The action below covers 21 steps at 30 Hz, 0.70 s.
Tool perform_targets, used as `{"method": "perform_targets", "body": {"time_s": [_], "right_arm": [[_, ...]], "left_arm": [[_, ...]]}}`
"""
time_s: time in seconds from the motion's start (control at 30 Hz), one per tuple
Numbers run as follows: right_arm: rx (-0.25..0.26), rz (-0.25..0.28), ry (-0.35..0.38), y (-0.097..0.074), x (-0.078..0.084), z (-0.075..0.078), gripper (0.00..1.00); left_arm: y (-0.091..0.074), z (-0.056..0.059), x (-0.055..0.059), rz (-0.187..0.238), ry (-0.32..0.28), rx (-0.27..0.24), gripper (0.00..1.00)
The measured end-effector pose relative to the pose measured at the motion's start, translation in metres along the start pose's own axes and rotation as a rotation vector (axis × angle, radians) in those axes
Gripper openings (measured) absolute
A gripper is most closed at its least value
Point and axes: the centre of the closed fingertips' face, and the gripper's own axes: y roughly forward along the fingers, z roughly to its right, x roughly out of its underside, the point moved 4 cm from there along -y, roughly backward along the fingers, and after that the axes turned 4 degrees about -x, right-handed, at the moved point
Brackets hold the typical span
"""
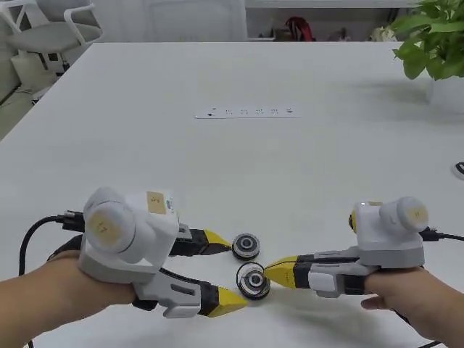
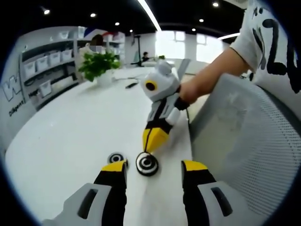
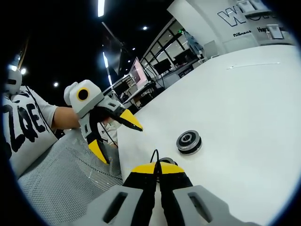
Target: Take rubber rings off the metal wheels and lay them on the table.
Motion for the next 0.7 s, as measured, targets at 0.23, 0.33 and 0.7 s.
{"method": "perform_targets", "body": {"time_s": [0.23,0.33,0.7], "right_arm": [[-0.005,0.006,-0.007,0.0,-0.003,-0.002,0.0],[-0.008,0.006,-0.01,0.0,-0.004,-0.003,0.0],[-0.021,-0.006,-0.02,0.002,-0.006,-0.006,0.0]], "left_arm": [[-0.009,-0.002,0.001,0.004,-0.007,-0.014,0.53],[-0.014,-0.005,0.001,0.01,-0.023,-0.024,0.55],[-0.024,-0.005,0.006,0.015,-0.045,-0.036,0.63]]}}
